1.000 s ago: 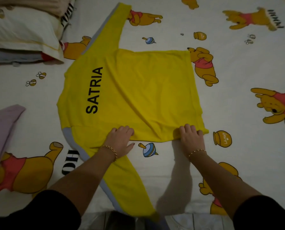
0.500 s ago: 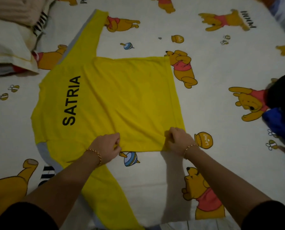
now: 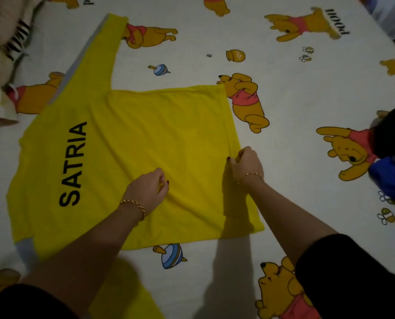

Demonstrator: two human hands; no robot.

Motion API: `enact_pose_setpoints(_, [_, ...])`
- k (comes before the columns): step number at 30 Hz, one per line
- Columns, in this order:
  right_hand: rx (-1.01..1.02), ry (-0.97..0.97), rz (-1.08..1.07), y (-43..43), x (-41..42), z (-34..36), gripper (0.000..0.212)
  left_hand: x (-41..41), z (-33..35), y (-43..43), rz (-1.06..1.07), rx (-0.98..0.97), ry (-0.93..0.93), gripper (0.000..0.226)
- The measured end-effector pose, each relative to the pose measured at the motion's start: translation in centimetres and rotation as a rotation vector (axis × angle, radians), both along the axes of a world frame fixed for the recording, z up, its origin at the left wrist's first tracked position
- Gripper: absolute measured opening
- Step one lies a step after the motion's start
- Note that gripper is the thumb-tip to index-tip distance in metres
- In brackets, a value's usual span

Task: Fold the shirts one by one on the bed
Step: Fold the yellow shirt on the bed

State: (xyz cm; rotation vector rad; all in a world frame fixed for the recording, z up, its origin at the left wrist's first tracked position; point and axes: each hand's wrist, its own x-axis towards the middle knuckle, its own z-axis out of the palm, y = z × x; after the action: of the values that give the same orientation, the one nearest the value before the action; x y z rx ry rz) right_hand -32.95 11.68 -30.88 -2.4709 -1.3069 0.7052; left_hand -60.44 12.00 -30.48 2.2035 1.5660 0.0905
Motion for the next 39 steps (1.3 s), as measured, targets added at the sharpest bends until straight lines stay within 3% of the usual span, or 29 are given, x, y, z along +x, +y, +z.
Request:
enact_pose_setpoints(4, [0.083,0.028,-0.113,2.0,1.2,-0.2,0.022,0.5,-0.1,2.7,0.038,0.026,0.000,0.013])
enact_pose_setpoints(9, [0.039,0.066,-0.065,4.6,2.6,-0.3,0.034,0.4,0.2,6.9,0.062,0.035,-0.010,0.013])
enact_pose_setpoints(17, [0.042,0.064,-0.032,14.9,2.6,0.2,0.037,1.0,0.4,17.2,0.154,0.092,-0.050,0.009])
enact_pose_setpoints(22, [0.114,0.017,-0.061,19.7,2.8,-0.1,0.034,1.5,-0.2,22.5,0.200,0.097,0.000,0.016])
enact_pose_setpoints(29, [0.156,-0.027,-0.057,23.7,2.0,-0.3,0.027,0.8,-1.4,27.4,0.320,0.035,0.077,0.047])
enact_pose_setpoints(32, [0.136,0.007,-0.146,24.4,1.9,-0.6,0.031,0.6,-1.7,28.3,0.334,0.035,0.100,0.036])
enact_pose_setpoints(35, [0.136,0.007,-0.153,24.7,2.0,-1.0,0.021,0.6,-1.8,28.5,0.340,0.068,0.086,0.024])
enact_pose_setpoints(39, [0.225,0.016,-0.178,25.0,2.3,-0.6,0.016,0.8,-1.4,28.6,0.324,0.140,0.070,0.020])
